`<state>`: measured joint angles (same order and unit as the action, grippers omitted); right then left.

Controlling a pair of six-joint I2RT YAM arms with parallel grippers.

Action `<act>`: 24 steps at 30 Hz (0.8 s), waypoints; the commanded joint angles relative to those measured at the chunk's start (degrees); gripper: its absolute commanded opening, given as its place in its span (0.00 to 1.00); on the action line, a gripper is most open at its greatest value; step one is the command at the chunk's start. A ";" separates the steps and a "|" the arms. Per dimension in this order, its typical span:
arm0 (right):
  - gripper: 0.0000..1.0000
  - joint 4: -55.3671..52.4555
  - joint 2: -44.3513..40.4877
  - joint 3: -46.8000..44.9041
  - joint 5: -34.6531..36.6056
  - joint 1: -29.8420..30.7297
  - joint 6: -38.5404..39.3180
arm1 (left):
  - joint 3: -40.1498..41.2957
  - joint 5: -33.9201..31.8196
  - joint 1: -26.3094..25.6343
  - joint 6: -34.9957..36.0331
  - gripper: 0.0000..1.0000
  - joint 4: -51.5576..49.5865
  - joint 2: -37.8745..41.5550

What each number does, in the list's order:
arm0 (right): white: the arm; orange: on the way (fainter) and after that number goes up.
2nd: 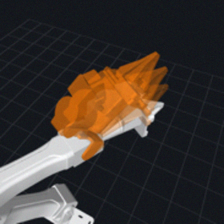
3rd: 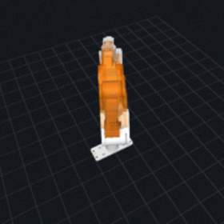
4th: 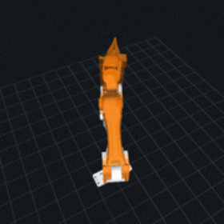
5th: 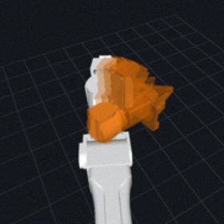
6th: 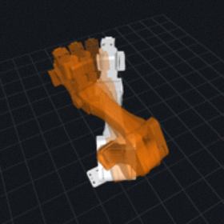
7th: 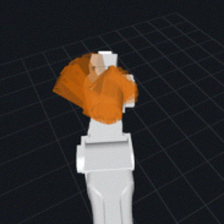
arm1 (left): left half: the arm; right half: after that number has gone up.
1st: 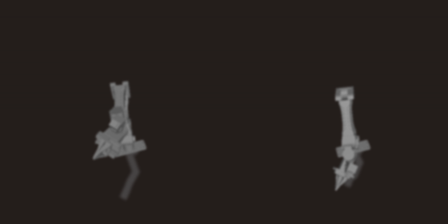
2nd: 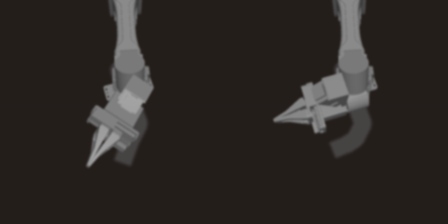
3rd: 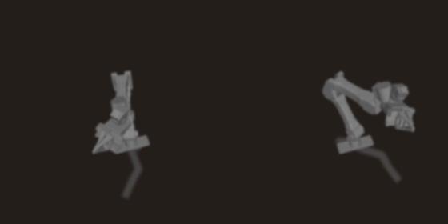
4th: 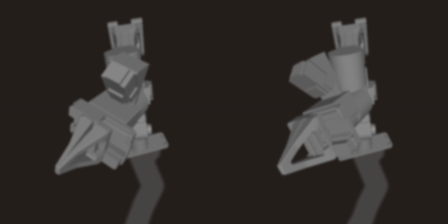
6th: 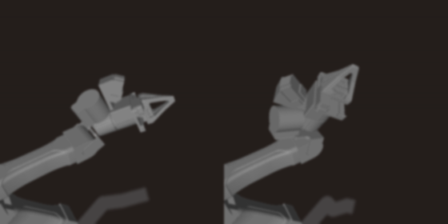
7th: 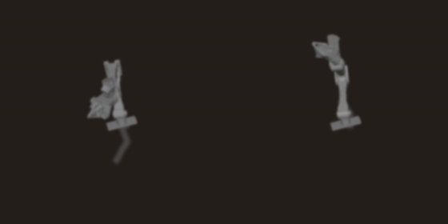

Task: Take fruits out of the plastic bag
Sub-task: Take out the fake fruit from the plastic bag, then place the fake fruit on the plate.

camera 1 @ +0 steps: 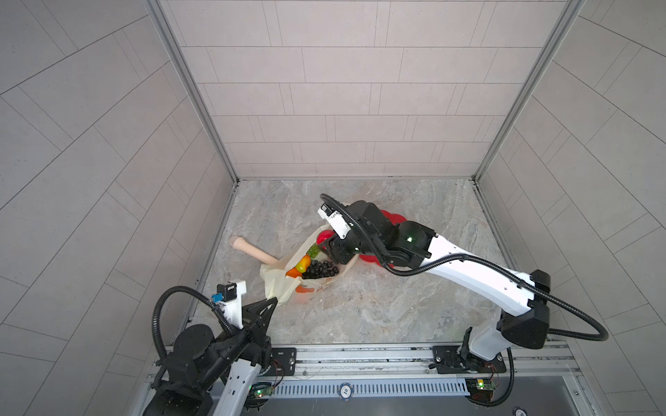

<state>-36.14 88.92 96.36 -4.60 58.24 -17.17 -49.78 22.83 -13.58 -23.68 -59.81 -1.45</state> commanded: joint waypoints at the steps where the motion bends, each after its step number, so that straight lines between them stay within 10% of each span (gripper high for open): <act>1: 0.49 -1.76 -4.76 -1.28 2.23 0.30 0.42 | -0.01 -1.03 0.02 -0.63 0.03 1.23 -0.13; 24: 0.51 -18.17 -21.95 -0.07 9.59 -17.43 0.61 | -1.03 -2.17 -0.02 -1.14 0.03 2.14 -5.70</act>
<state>-50.11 67.51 96.03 5.80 42.98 -16.93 -50.22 21.12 -13.58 -24.56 -58.63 -6.15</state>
